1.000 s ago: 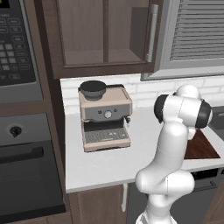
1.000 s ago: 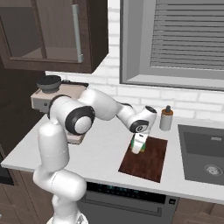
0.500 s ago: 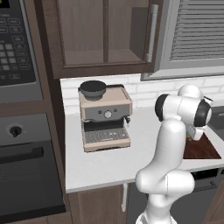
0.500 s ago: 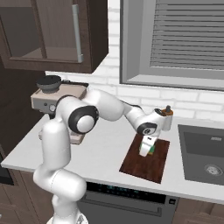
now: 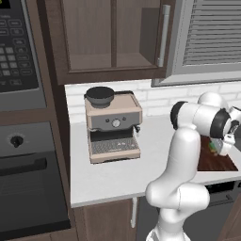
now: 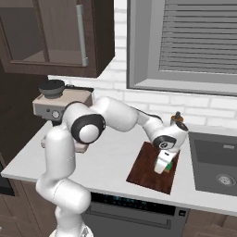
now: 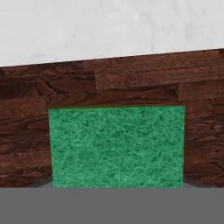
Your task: Pick up the sponge from the counter and clean the cutting board by briefly scrubbing or pressing down on the cutting board. Once finished, release the sponge.
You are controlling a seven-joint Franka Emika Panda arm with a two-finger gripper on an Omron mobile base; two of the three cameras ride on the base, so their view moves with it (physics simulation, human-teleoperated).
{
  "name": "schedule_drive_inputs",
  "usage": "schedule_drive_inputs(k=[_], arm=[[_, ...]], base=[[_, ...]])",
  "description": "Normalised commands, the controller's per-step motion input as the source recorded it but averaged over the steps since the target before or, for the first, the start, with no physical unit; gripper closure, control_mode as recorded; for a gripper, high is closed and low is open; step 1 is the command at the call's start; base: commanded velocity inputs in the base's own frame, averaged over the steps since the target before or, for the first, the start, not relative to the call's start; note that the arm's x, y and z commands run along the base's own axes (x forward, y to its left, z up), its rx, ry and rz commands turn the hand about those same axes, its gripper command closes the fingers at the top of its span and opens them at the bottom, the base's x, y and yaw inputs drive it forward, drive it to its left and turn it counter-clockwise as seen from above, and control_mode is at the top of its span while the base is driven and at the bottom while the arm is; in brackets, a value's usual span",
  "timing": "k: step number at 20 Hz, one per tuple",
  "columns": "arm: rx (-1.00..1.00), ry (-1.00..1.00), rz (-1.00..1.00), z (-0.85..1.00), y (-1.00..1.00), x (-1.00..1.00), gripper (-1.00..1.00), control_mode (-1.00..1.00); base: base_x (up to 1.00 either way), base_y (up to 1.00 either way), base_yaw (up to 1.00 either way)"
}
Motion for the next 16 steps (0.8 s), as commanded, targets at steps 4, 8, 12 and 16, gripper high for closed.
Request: schedule_drive_inputs(k=[4, 8, 12, 16], arm=[[0.00, 0.00, -0.05, -0.02, 0.45, -0.19, 1.00, -1.00], [0.00, 0.00, -0.04, 0.00, 0.80, 0.13, 1.00, -1.00], [0.00, 0.00, -0.06, 0.00, 0.89, 0.05, 1.00, -1.00], [0.00, 0.00, -0.05, 0.00, 0.76, 0.00, 1.00, -1.00]], base=[[0.00, 0.00, 0.00], [0.00, 0.00, 0.00], [0.00, 0.00, 0.00], [0.00, 0.00, 0.00]])
